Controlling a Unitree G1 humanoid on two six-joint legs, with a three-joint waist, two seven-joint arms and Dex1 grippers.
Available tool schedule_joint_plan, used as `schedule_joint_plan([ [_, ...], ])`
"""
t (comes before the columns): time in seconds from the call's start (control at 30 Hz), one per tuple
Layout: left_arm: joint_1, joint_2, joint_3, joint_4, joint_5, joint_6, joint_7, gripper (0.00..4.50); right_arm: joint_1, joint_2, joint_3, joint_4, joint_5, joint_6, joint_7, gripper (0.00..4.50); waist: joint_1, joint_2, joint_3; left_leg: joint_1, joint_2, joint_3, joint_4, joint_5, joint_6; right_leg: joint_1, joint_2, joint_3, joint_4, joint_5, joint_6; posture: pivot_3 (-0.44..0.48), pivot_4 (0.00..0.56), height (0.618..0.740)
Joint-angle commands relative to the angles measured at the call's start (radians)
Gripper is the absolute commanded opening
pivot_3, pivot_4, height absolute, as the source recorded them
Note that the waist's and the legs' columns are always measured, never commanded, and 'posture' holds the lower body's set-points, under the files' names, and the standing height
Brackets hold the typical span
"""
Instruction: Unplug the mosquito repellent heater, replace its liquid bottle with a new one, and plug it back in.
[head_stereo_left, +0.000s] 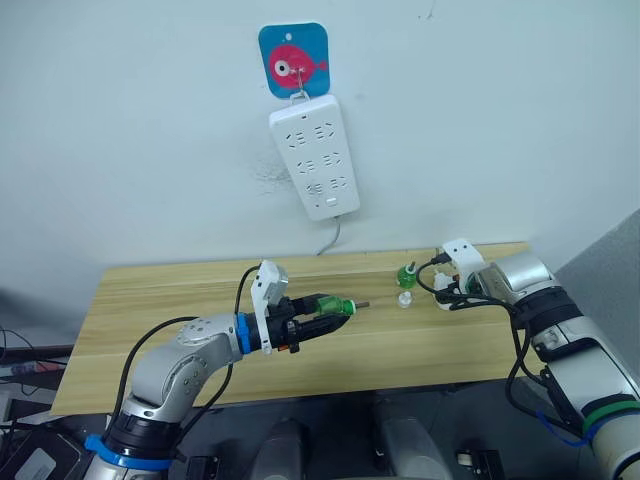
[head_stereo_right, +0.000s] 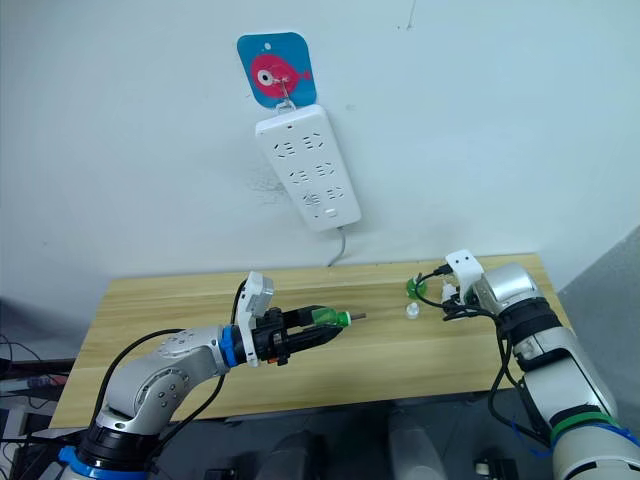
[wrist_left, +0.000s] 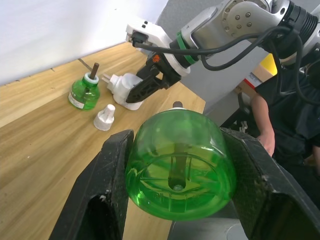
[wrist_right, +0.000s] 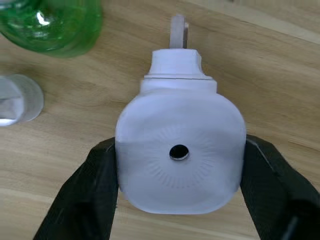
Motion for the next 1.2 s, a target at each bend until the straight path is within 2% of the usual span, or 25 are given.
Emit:
schedule_joint_plan([
  [0.03, -0.018, -0.007, 0.014, -0.037, -0.007, 0.005, -0.002, 2.33, 0.001, 0.0, -0.046, -0.036, -0.032, 0.012, 0.019, 2.95, 0.0, 0.0, 0.0, 0.0, 0.0, 0.0, 0.0, 0.0, 0.0, 0.0, 0.0, 0.0, 0.0, 0.0, 0.0, -0.095, 0.222, 0.74],
  [0.13, -0.033, -0.006, 0.014, -0.025, -0.005, 0.01, -0.012, 2.33, 0.05, -0.05, -0.077, -0.177, -0.023, 0.081, 0.044, 2.95, 0.0, 0.0, 0.0, 0.0, 0.0, 0.0, 0.0, 0.0, 0.0, 0.0, 0.0, 0.0, 0.0, 0.0, 0.0, -0.107, 0.212, 0.74],
  [0.23, -0.049, 0.001, 0.023, -0.014, -0.014, 0.02, -0.027, 2.33, 0.149, -0.146, -0.157, -0.434, 0.028, 0.176, 0.09, 2.95, 0.006, 0.001, 0.0, -0.002, -0.001, -0.002, 0.0, 0.0, 0.0, -0.001, -0.001, -0.001, 0.0, 0.0, 0.0, -0.116, 0.204, 0.74],
  [0.4, -0.108, 0.022, 0.068, 0.009, -0.099, 0.108, -0.072, 2.33, 0.378, -0.253, -0.483, -0.944, 0.265, 0.327, 0.233, 2.95, 0.005, 0.001, 0.0, -0.006, -0.002, -0.004, 0.0, 0.0, 0.0, -0.004, -0.005, -0.005, 0.0, 0.0, 0.001, -0.148, 0.184, 0.74],
  [0.43, -0.127, 0.031, 0.082, 0.012, -0.134, 0.144, -0.087, 2.33, 0.416, -0.235, -0.578, -1.034, 0.328, 0.341, 0.263, 2.95, 0.002, 0.001, -0.001, -0.006, -0.002, -0.004, 0.0, 0.0, 0.0, -0.004, -0.005, -0.005, 0.0, 0.0, 0.001, -0.158, 0.179, 0.74],
  [0.5, -0.167, 0.049, 0.111, 0.023, -0.204, 0.22, -0.107, 2.33, 0.451, -0.125, -0.774, -1.133, 0.475, 0.358, 0.294, 2.95, -0.005, 0.0, -0.001, -0.005, -0.001, -0.003, 0.0, 0.0, 0.0, -0.004, -0.004, -0.006, 0.0, -0.001, 0.002, -0.176, 0.172, 0.74],
  [0.57, -0.219, 0.069, 0.14, 0.042, -0.279, 0.3, -0.124, 2.33, 0.487, -0.073, -0.88, -1.21, 0.587, 0.331, 0.331, 2.95, -0.011, -0.001, -0.001, -0.003, 0.001, -0.001, 0.001, 0.0, 0.0, -0.003, 0.003, -0.005, 0.001, -0.003, 0.006, -0.185, 0.167, 0.74],
  [0.63, -0.279, 0.086, 0.172, 0.073, -0.353, 0.378, -0.135, 2.33, 0.464, -0.038, -0.956, -1.231, 0.722, 0.381, 0.33, 2.95, -0.019, 0.0, -0.002, -0.002, 0.001, 0.0, 0.001, 0.0, 0.0, -0.003, 0.003, -0.004, 0.002, -0.002, 0.007, -0.191, 0.161, 0.74],
  [0.83, -0.402, 0.117, 0.226, 0.14, -0.469, 0.505, -0.147, 2.33, 0.392, 0.01, -0.988, -1.207, 1.028, 0.375, 0.166, 2.95, -0.033, 0.0, -0.002, -0.001, 0.0, 0.003, 0.002, 0.0, 0.0, -0.002, 0.002, -0.002, 0.001, -0.001, 0.008, -0.185, 0.153, 0.74],
  [0.87, -0.412, 0.119, 0.23, 0.143, -0.481, 0.519, -0.148, 2.33, 0.4, 0.003, -0.976, -1.202, 1.073, 0.362, 0.141, 2.95, -0.034, 0.0, -0.002, -0.001, 0.0, 0.002, 0.002, 0.0, 0.0, -0.002, 0.002, -0.002, 0.001, 0.001, 0.004, -0.183, 0.153, 0.74],
  [1.2, -0.438, 0.128, 0.234, 0.112, -0.509, 0.553, -0.158, 2.33, 0.476, -0.13, -0.8, -1.167, 1.468, 0.108, -0.129, 2.95, -0.034, -0.001, -0.003, -0.005, -0.001, 0.003, 0.002, 0.0, -0.001, -0.006, 0.0, 0.0, 0.001, 0.002, 0.004, -0.168, 0.148, 0.74],
])
